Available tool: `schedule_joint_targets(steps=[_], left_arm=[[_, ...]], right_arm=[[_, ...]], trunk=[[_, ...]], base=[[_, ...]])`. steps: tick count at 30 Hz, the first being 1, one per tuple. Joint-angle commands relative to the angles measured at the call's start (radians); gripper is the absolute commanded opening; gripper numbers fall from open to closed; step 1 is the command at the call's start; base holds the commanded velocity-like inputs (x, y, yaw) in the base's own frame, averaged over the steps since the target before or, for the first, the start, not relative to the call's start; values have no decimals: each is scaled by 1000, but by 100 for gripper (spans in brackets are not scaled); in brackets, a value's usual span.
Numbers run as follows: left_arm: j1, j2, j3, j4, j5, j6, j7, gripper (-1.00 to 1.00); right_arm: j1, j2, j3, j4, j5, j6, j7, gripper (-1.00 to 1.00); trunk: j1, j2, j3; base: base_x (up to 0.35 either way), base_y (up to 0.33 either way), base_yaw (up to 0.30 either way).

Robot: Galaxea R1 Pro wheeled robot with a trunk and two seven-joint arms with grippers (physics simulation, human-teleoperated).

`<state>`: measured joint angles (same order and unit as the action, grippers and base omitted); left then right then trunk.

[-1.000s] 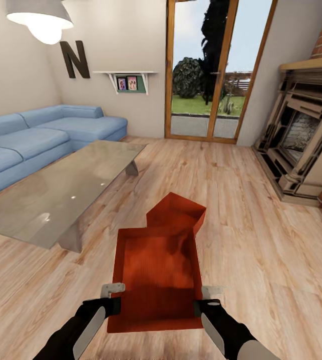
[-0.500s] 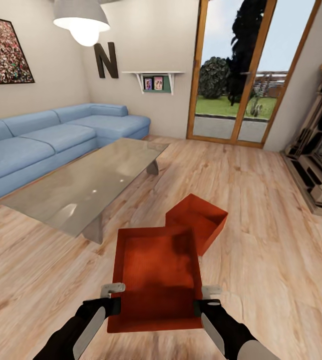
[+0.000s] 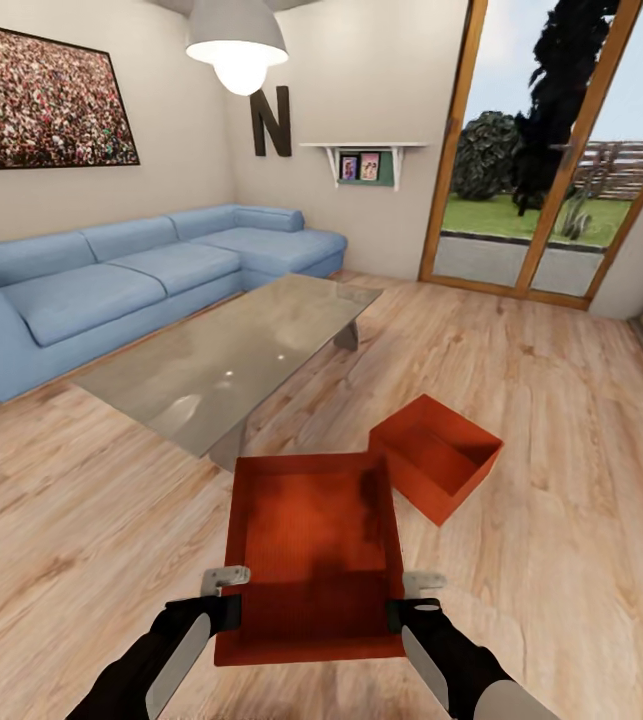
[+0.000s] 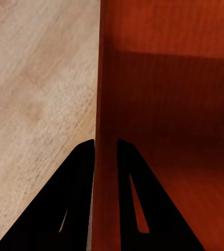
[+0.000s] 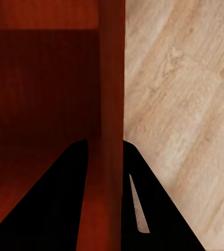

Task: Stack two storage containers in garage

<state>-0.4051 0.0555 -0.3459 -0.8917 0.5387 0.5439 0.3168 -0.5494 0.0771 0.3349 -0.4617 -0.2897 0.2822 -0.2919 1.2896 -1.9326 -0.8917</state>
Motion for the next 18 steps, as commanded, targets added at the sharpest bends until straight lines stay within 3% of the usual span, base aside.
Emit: schedule_joint_targets(steps=[1, 18], left_arm=[[-1, 1, 9, -9, -2, -24, 10, -100], [-1, 1, 9, -12, 0, -25, 10, -100]], right_arm=[[0, -2, -2, 0, -3, 8, -6, -100], [0, -2, -2, 0, -3, 8, -5, -100]], trunk=[[0, 0, -1], [0, 0, -1]], base=[[0, 0, 296], [0, 0, 297]])
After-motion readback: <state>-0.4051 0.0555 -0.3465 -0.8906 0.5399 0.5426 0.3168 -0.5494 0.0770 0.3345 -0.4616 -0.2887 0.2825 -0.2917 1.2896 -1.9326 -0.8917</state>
